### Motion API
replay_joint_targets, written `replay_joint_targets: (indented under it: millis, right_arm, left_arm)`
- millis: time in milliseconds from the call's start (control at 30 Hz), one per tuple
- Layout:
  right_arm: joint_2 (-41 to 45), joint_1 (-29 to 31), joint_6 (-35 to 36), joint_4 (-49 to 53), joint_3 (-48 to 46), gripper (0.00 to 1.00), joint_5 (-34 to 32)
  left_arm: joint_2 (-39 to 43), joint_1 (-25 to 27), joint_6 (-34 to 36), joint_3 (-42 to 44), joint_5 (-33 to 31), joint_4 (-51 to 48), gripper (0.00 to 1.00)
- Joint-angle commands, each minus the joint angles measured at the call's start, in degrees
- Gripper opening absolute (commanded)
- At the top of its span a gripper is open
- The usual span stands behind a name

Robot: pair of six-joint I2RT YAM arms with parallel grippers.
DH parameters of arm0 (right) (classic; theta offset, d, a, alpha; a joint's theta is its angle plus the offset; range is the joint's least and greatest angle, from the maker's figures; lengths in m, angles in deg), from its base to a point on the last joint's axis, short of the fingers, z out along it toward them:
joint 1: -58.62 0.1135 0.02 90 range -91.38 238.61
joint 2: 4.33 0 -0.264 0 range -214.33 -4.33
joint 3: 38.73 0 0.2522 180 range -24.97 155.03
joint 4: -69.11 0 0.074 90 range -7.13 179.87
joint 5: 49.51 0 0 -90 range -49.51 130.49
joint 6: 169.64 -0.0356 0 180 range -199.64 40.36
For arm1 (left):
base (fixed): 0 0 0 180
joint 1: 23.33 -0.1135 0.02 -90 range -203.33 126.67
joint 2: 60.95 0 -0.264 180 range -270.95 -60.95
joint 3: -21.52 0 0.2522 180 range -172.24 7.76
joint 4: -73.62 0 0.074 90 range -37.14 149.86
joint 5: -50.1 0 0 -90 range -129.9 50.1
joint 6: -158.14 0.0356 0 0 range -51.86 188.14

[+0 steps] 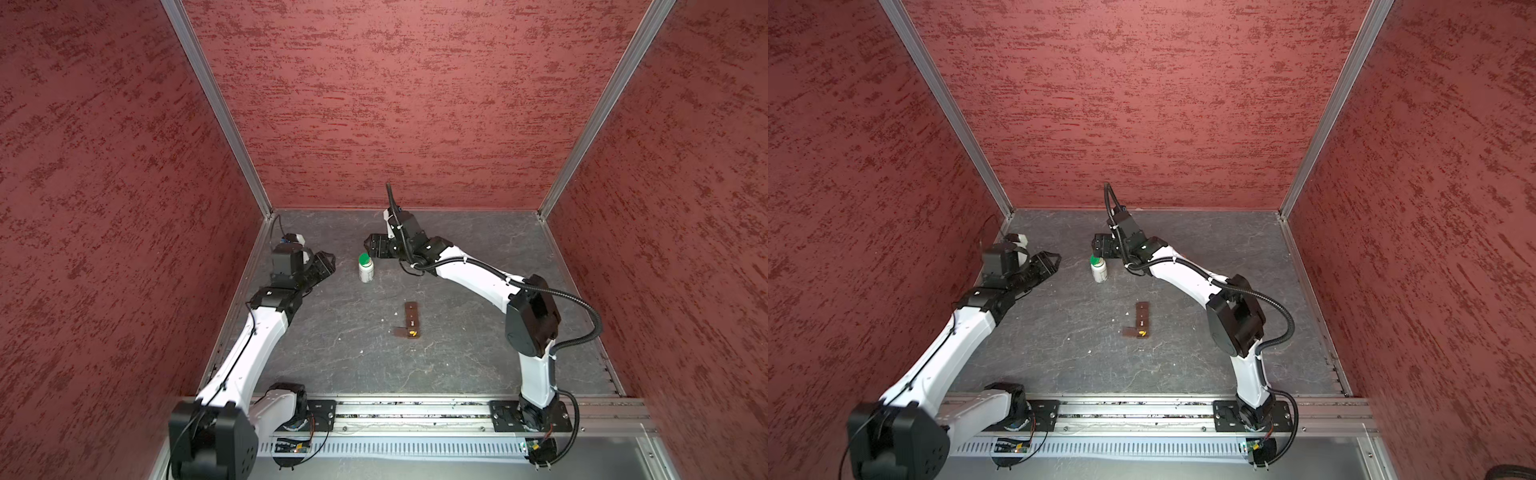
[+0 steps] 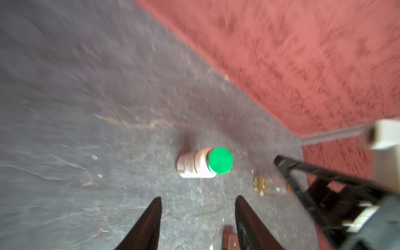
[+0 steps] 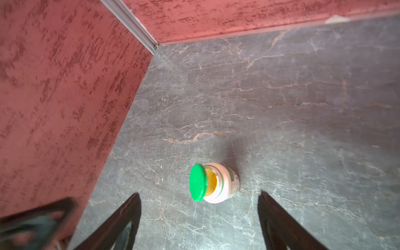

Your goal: Sort the pills into containers

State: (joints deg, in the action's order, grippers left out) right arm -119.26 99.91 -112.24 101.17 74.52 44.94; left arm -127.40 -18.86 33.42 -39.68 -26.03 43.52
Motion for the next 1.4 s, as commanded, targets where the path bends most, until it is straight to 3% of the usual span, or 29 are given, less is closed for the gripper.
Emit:
replay_joint_targets:
  millis: [0, 167, 467, 767, 1367]
  right_arm:
    - [-2.61, -1.48, -1.09, 1.48, 1.43, 0.79, 8.42]
    - [-7.65, -2.42, 1.44, 5.73, 7.35, 0.66, 14.21]
    - [-13.15, -3.49, 2.58, 10.04, 14.31, 0.54, 17.34]
    - [-15.95, -4.39, 2.45, 11.65, 16.73, 0.42, 19.4]
    - [-18.52, -4.65, 2.72, 14.09, 18.02, 0.3, 21.59]
  left_arm:
    - [-5.39, 0.11, -3.29, -1.22, 10.63, 8.34, 0.52]
    - [-14.08, 0.99, -6.17, -1.53, 13.84, 15.68, 0.5]
    - [-23.42, 2.75, -7.47, -3.92, 14.09, 21.11, 0.45]
    - [-27.19, 3.89, -6.38, -5.78, 13.9, 20.08, 0.42]
    - [-29.17, 4.67, -3.61, -6.49, 13.54, 16.43, 0.33]
